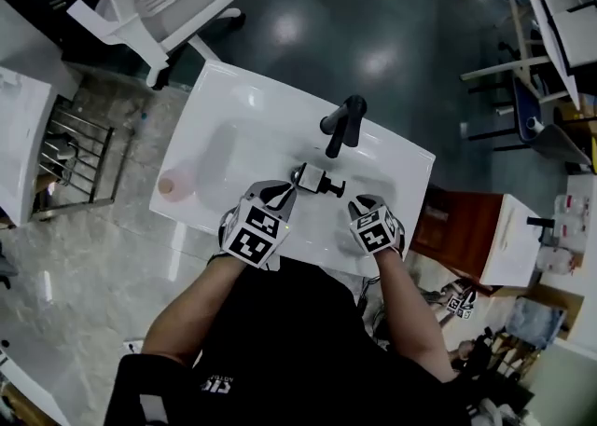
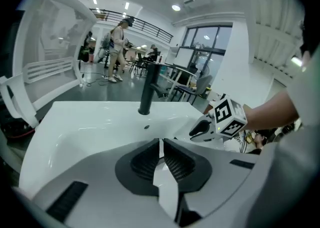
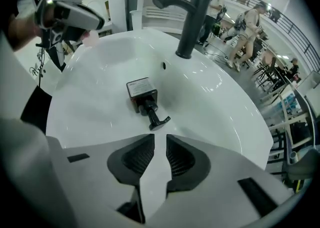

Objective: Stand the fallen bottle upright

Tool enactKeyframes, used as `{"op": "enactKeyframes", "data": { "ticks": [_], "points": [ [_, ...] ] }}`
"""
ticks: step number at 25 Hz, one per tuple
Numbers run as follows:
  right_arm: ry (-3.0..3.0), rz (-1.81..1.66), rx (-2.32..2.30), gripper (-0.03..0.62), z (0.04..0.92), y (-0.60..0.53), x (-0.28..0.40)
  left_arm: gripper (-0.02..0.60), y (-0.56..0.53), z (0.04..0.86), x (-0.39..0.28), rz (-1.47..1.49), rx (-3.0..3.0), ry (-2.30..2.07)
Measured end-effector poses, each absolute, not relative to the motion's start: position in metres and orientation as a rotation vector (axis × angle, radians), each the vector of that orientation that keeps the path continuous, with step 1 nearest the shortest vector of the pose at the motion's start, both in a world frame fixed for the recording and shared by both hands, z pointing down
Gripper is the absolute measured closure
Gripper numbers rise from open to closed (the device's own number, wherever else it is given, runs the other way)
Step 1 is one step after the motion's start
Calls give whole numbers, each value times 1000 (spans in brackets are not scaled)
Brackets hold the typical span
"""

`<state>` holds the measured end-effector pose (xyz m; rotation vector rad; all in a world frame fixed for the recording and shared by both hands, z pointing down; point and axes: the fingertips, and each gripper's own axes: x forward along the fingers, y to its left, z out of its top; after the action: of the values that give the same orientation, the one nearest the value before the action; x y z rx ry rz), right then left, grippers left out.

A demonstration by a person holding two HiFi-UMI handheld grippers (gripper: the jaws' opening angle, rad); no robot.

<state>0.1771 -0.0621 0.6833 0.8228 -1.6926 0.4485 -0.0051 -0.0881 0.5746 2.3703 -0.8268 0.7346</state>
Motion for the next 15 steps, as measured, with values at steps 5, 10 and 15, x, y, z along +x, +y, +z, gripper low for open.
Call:
{"op": "enactKeyframes", "data": {
  "ticks": [5,10,15],
  "points": [
    [-1743,489,855,485,692,-72,186,400,-96,616,48,947,2384,-706],
    [-1790,571,822,454,719,-79,172,289,-100,668,76,1120,2311,-665],
    [-1754,625,778,424,744,-83,171,278,-111,695,90,1240,2340,-703]
  ]
}}
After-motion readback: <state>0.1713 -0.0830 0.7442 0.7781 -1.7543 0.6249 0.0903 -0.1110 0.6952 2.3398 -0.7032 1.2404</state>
